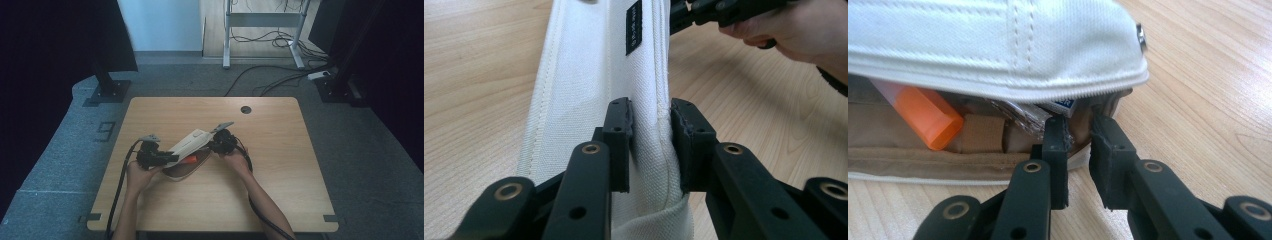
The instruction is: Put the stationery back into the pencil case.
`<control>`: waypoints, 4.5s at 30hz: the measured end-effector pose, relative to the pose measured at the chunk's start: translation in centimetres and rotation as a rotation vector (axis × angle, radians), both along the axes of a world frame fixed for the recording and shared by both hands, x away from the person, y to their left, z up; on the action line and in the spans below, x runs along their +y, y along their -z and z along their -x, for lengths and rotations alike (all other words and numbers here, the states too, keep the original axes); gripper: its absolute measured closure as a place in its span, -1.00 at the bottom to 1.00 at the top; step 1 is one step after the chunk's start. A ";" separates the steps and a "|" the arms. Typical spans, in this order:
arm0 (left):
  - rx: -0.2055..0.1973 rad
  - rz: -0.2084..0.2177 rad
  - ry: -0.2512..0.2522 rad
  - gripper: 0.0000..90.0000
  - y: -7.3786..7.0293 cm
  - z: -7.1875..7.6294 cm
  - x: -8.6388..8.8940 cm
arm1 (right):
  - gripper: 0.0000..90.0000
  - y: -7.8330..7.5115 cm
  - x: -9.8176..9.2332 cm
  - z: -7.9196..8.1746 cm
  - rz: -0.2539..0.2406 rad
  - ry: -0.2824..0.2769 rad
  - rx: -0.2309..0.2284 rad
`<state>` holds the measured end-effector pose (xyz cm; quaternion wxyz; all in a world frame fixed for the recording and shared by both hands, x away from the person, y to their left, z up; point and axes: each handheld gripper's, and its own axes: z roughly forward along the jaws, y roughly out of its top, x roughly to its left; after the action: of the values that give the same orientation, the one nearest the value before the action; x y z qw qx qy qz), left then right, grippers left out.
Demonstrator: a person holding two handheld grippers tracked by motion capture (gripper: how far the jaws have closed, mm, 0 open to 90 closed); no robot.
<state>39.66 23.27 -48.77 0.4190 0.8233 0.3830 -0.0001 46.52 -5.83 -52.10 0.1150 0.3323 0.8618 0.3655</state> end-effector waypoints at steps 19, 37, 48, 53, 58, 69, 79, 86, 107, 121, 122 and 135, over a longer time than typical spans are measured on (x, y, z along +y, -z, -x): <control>-0.005 0.002 0.069 0.24 2.1 0.6 -1.0 | 0.50 0.0 -2.3 0.6 -0.003 0.032 -0.014; -0.111 -0.039 0.090 -0.34 2.2 1.3 -1.8 | -0.20 -1.3 -3.8 2.0 -0.025 -0.007 -0.036; -0.111 0.016 0.081 -0.51 1.1 1.9 -0.7 | -0.47 -2.6 -4.3 3.8 -0.042 -0.039 -0.071; -0.121 0.000 0.068 -0.62 0.9 2.4 -0.2 | -0.55 -3.0 -4.7 4.8 -0.040 -0.054 -0.078; -0.137 -0.027 0.057 -0.67 0.6 3.1 0.4 | -0.65 -3.2 -5.3 5.5 -0.049 -0.051 -0.081; -0.172 -0.058 0.012 -0.81 0.0 4.0 1.8 | -0.73 -3.5 -7.3 6.9 -0.056 -0.039 -0.086; -0.193 -0.061 -0.028 -0.88 0.2 4.7 3.0 | -0.80 -3.7 -9.3 7.9 -0.043 -0.009 -0.098; -0.176 -0.045 -0.071 -0.89 0.4 5.1 4.4 | -0.82 -3.5 -11.3 8.9 -0.043 0.018 -0.104; -0.159 -0.108 -0.114 -0.96 2.5 5.5 6.1 | -0.88 -2.5 -16.4 11.3 -0.050 0.127 -0.111; -0.124 -0.172 -0.114 -1.00 4.4 5.2 5.7 | -1.00 0.5 -17.7 12.6 -0.015 0.180 -0.079; -0.121 -0.175 -0.112 -1.00 4.5 5.2 5.7 | -1.00 0.8 -17.7 12.7 -0.012 0.183 -0.077; -0.114 -0.208 -0.111 -1.00 5.4 4.9 5.3 | -1.00 3.0 -18.2 13.3 0.020 0.194 -0.055</control>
<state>34.72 28.55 -54.17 0.3518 0.8385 0.4015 0.1098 33.25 -24.02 -55.13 0.1768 0.4029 0.8256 0.3532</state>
